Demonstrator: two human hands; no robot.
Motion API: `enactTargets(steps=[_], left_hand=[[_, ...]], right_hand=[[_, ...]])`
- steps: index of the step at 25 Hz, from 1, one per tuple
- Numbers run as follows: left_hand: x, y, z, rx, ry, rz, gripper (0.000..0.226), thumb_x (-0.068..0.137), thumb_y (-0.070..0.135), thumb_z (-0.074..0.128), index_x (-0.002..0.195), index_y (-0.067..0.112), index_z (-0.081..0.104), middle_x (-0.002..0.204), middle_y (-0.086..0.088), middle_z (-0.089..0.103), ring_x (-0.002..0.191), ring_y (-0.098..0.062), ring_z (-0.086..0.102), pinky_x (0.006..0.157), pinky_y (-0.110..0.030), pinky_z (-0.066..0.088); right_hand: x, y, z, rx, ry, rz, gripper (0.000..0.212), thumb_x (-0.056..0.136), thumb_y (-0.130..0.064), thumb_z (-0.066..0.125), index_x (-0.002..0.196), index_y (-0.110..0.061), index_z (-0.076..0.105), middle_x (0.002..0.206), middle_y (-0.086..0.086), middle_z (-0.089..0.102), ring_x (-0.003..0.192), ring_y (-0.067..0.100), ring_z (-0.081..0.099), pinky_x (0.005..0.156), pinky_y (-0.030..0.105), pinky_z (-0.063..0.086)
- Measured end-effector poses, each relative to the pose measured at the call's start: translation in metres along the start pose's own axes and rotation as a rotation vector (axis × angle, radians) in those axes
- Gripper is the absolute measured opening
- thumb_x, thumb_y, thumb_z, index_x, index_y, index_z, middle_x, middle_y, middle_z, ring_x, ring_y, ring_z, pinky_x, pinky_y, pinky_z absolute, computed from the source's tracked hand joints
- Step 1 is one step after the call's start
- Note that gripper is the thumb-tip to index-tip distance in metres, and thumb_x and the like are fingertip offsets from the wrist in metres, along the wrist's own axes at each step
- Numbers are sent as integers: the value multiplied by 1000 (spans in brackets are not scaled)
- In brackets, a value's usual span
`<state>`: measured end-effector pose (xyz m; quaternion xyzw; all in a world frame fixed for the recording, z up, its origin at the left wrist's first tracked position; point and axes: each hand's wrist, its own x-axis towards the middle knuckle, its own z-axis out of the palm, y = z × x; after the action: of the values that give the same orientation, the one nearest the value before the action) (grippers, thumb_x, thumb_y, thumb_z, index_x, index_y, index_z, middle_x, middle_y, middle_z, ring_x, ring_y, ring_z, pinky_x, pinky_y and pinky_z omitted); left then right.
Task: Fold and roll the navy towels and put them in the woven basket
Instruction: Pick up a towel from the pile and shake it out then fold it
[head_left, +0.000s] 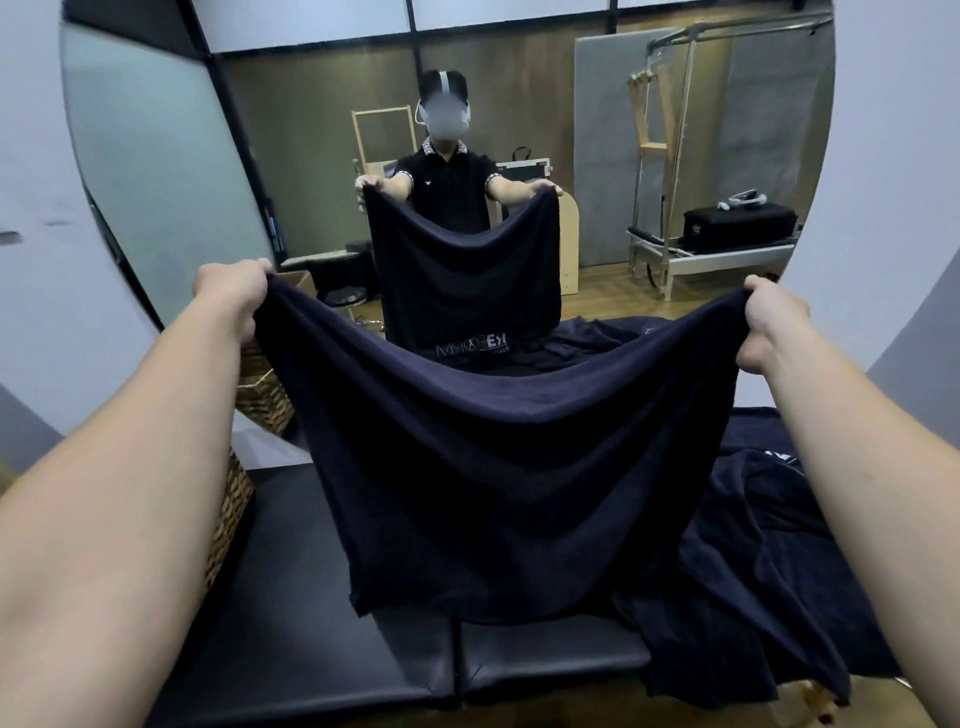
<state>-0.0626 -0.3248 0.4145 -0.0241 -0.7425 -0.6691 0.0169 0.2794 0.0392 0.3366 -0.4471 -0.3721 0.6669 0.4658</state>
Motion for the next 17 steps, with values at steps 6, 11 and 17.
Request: enactTargets(steps=[6,11,17], left_hand=[[-8,-1,-3,-193,109,12,21,92,18,59,75,19,46,96,-1,57,83,-19,57,76,-30,50],[-8,-2,-14,-224,233,24,27,92,23,56,71,23,39,80,11,45,77,-13,46,73,-23,41],[-19,-9,-10,-215,292,59,21,101,26,50,82,25,42,78,15,41,74,-8,42,73,-15,40]], right_hand=[[-12,-2,-5,-30,25,-3,20,91,-28,65,106,-21,53,116,4,66,98,22,67,94,44,55],[-13,-6,-16,-14,62,-19,19,87,-21,66,84,-24,47,99,4,64,89,22,63,92,43,56],[-17,-6,-24,0,136,-29,21,90,-17,60,108,-22,50,112,-1,58,93,19,56,86,32,49]])
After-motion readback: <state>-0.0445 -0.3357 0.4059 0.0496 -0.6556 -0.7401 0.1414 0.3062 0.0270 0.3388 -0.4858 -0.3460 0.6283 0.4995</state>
